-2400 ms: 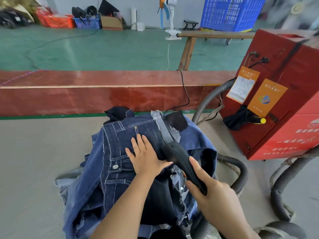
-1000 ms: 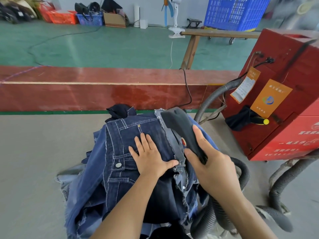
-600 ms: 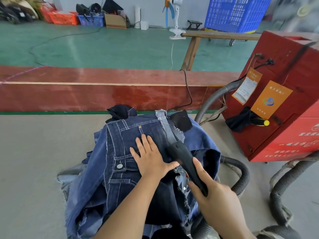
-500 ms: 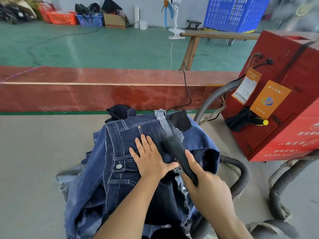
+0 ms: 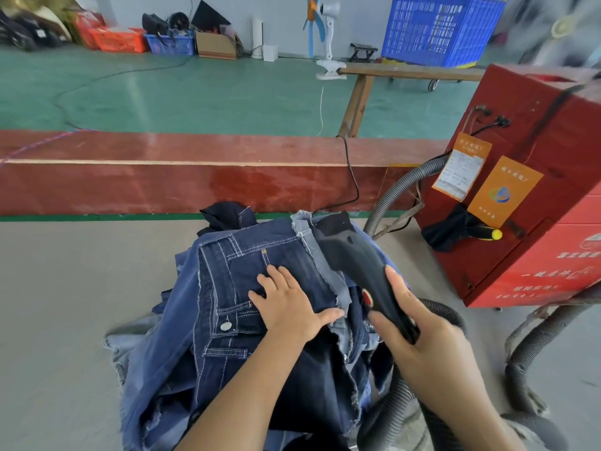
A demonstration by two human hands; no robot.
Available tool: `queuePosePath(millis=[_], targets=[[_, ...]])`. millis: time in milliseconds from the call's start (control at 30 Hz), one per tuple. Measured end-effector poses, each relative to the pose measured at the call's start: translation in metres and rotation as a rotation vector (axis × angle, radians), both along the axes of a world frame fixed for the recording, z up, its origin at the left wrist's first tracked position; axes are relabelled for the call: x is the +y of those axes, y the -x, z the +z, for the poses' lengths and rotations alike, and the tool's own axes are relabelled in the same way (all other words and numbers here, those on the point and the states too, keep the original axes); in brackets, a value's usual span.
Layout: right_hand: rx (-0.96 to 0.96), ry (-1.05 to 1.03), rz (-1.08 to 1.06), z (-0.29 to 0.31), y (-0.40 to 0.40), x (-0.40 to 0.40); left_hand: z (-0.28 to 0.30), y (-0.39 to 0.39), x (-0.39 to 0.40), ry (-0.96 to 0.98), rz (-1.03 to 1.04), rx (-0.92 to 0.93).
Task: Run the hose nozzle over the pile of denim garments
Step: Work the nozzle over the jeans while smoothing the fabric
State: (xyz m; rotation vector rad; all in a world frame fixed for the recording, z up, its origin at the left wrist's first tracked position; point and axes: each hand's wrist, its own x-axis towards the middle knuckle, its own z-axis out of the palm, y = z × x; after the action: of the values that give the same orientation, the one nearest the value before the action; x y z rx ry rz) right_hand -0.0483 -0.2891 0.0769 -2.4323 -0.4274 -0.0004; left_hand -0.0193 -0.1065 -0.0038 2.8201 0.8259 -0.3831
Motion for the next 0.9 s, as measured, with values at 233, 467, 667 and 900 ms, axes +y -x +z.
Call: queuePosePath(millis=[233, 467, 667, 900], targets=[[0.050, 0.038, -0.041, -0.014, 0.024, -0.009, 0.012, -0.004, 0.029, -0.064, -0.045, -0.262], [0.064, 0.120, -0.036, -0.018, 0.019, -0.009, -0.022, -0.008, 0.032, 0.069, -0.056, -0.126], [0.034, 0.309, 0.035, -0.034, 0.007, 0.024, -0.024, -0.008, 0.020, 0.018, -0.040, -0.079], [0.073, 0.091, 0.092, -0.021, -0.034, 0.048, -0.026, -0.006, 0.022, 0.029, -0.051, -0.082]])
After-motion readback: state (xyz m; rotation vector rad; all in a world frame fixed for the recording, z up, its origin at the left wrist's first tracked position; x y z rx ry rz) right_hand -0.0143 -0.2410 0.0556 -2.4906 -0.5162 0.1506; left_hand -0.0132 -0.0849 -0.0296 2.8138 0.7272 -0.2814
